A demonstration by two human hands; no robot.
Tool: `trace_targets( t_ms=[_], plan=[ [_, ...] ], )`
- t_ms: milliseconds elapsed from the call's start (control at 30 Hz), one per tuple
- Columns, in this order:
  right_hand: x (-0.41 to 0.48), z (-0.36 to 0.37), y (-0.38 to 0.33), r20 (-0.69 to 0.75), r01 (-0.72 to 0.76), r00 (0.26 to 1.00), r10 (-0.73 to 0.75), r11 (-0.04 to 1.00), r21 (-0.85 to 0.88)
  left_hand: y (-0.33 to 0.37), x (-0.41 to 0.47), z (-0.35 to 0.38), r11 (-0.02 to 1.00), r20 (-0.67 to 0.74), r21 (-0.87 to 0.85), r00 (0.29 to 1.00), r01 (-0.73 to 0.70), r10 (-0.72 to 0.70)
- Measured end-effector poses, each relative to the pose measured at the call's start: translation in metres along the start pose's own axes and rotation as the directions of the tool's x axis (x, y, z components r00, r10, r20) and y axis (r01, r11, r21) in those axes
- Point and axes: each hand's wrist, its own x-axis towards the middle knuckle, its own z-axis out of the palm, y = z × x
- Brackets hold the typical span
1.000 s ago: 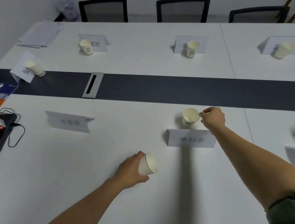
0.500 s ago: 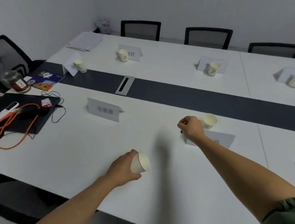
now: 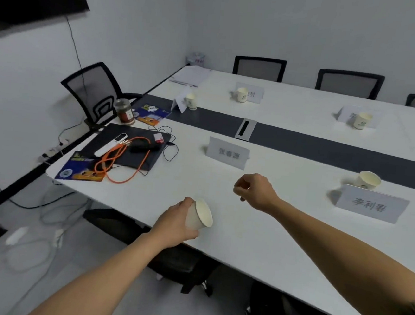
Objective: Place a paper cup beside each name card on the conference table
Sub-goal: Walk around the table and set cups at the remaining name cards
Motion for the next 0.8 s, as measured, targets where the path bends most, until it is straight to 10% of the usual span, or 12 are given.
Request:
trace_targets(
  t_ms=[800],
  plan=[
    [0.152,0.119,-0.155,0.329,0.052,0.940,-0.093,0.990,0.133,-0.140,0.094,-0.127,0.999,-0.077,-0.036,0.996,0.032,-0.034]
  ],
)
